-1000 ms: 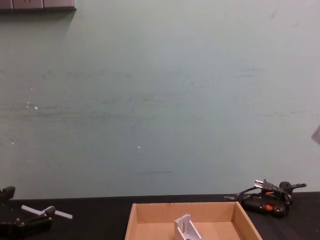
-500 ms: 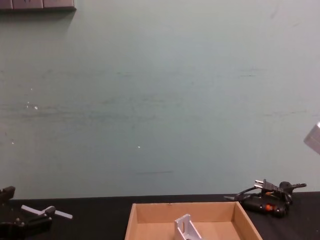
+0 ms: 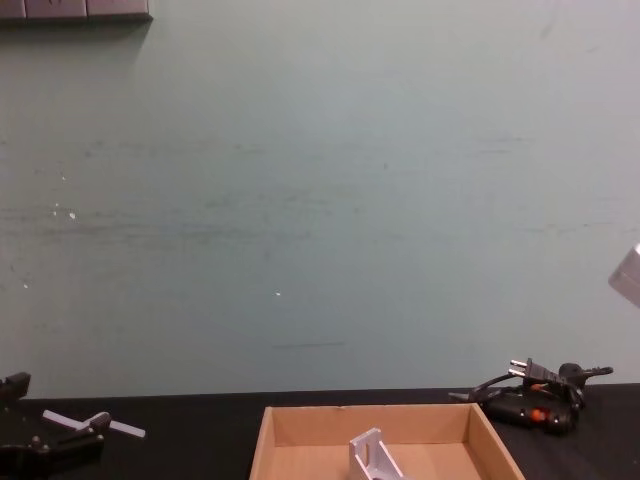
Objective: Use one hand to pick up the angle iron from the table and place it into the box.
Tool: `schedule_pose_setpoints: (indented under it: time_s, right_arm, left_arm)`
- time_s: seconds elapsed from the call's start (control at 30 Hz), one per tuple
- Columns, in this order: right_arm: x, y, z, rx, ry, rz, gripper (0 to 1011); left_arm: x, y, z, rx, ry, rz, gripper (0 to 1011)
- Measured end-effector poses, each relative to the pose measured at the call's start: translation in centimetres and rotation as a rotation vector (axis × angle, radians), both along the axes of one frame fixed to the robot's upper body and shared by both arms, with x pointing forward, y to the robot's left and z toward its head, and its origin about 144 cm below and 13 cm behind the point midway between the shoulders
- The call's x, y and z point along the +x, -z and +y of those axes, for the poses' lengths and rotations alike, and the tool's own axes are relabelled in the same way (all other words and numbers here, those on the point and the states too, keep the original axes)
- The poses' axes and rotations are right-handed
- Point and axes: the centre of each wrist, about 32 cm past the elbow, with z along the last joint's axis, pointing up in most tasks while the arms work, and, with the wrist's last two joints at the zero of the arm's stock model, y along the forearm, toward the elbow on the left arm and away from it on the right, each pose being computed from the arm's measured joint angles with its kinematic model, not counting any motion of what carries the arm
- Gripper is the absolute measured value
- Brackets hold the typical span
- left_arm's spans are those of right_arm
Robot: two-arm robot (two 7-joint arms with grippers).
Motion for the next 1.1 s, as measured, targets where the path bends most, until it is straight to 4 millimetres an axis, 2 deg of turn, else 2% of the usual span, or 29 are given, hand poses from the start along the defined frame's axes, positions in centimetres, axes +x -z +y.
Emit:
schedule_pose_setpoints:
  time_s: [0.07, 0.2, 0.3, 0.7, 1.1]
  right_arm:
    - [0.0, 0.0, 0.0, 0.0, 0.0, 0.0, 681]
    - [0.0, 0.0, 0.0, 0.0, -0.001, 0.0, 512]
    - [0.0, 0.0, 0.0, 0.001, -0.001, 0.0, 449]
    - [-0.3, -0.6, 0.0, 0.018, -0.015, -0.047, 448]
    - [0.7, -3.1, -0.3, 0.099, -0.048, -0.143, 448]
  left_arm:
    - [0.0, 0.0, 0.0, 0.0, 0.0, 0.0, 1005]
    - [0.0, 0.0, 0.0, 0.0, 0.0, 0.0, 1005]
    - [0.0, 0.0, 0.0, 0.0, 0.0, 0.0, 1005]
    - [0.0, 0.0, 0.0, 0.0, 0.0, 0.0, 1005]
    - [0.0, 0.0, 0.0, 0.0, 0.0, 0.0, 1005]
